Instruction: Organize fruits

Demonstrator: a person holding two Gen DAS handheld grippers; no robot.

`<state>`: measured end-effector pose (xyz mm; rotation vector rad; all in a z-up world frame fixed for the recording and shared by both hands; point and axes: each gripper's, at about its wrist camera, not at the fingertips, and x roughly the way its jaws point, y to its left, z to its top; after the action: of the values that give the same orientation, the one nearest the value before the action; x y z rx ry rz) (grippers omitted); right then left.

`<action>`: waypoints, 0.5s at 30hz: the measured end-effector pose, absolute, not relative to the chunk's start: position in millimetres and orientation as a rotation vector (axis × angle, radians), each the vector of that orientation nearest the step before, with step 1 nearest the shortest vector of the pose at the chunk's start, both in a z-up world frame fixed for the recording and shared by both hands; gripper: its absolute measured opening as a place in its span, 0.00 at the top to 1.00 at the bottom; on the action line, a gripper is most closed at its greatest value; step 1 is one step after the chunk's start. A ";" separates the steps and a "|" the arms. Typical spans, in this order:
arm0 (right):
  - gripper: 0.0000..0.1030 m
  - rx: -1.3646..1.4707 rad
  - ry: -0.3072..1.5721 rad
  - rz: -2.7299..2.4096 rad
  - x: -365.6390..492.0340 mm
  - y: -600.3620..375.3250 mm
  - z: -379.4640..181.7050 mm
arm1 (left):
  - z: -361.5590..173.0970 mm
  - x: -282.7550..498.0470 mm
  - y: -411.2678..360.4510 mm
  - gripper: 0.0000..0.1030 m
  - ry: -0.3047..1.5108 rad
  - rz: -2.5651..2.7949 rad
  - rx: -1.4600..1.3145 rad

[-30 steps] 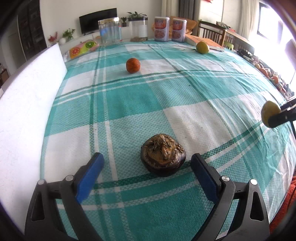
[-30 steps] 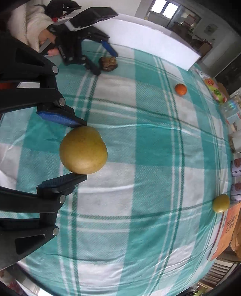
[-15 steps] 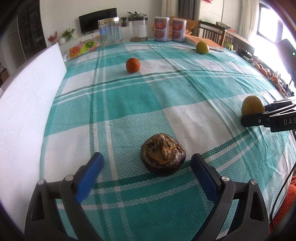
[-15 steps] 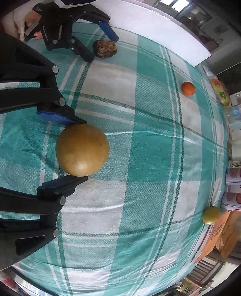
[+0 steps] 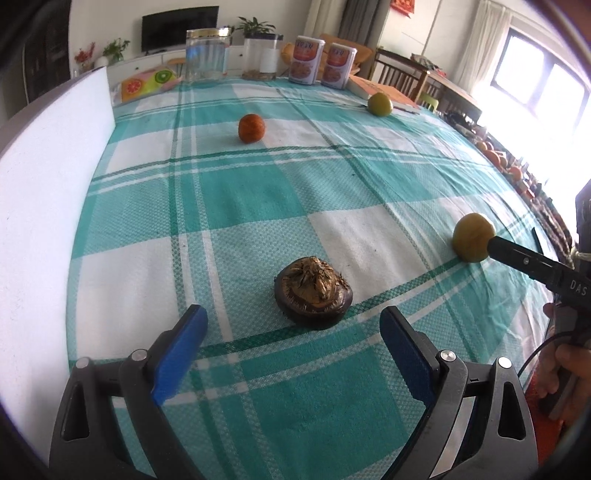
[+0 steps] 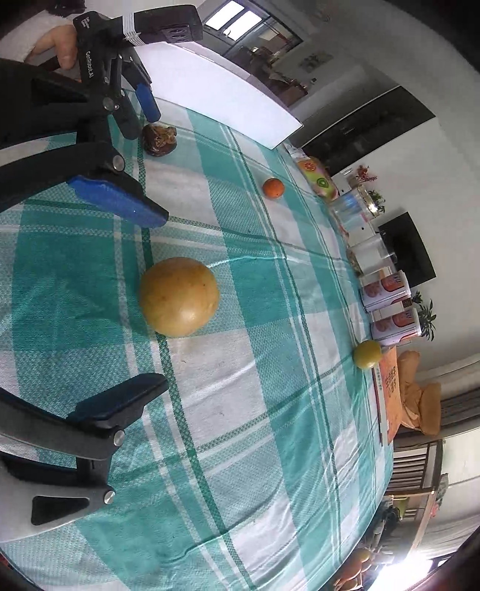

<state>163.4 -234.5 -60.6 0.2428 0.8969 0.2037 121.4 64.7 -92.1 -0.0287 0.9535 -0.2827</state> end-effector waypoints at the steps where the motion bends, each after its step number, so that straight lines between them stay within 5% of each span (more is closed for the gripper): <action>1: 0.19 0.232 0.923 0.209 166.8 -232.4 -63.9 | -91.8 122.9 58.2 0.09 0.948 -0.276 0.004; 3: 0.19 0.211 0.951 0.213 170.4 -229.4 -68.3 | -90.6 125.0 45.0 0.12 0.926 -0.273 0.060; 5: 0.19 0.187 0.958 0.204 174.4 -227.2 -67.7 | -92.2 129.0 33.9 0.50 0.935 -0.264 0.111; 9: 0.24 0.146 0.995 0.216 187.1 -221.4 -66.8 | -91.1 131.6 28.1 0.55 0.930 -0.246 0.137; 11: 0.52 0.125 1.034 0.221 191.4 -219.3 -71.6 | -87.8 126.8 32.6 0.55 0.933 -0.258 0.109; 15: 0.52 0.206 1.022 0.218 182.7 -224.8 -64.5 | -67.6 105.3 51.6 0.55 0.948 -0.314 -0.016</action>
<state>182.7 -224.8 -64.5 0.2064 1.0225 0.2185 105.3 51.6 -67.6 -0.0161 0.9475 -0.3138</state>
